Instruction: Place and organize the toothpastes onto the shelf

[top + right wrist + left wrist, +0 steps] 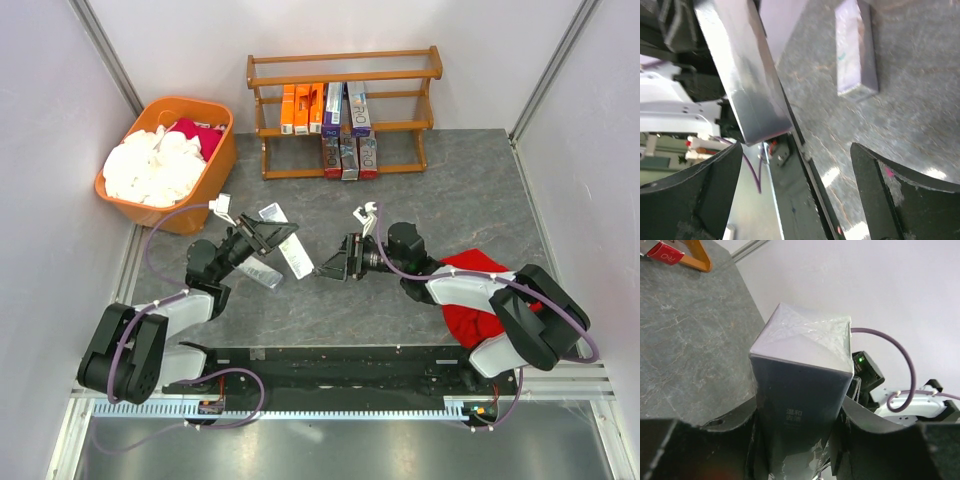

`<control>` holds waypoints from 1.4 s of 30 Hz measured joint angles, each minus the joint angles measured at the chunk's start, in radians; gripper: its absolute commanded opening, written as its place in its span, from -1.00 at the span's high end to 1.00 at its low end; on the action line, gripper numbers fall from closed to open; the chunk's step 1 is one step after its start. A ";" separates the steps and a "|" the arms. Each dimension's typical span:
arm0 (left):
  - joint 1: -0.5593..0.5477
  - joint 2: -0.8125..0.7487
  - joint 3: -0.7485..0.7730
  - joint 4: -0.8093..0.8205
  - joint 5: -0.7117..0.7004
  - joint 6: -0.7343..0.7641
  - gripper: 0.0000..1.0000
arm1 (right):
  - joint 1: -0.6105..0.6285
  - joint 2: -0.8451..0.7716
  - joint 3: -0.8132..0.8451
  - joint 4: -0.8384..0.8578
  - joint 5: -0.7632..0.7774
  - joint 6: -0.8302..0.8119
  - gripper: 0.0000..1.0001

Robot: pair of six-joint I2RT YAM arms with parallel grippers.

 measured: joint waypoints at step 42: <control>0.000 0.037 -0.014 0.090 -0.021 -0.122 -0.99 | 0.075 0.061 -0.019 0.317 0.122 0.227 0.56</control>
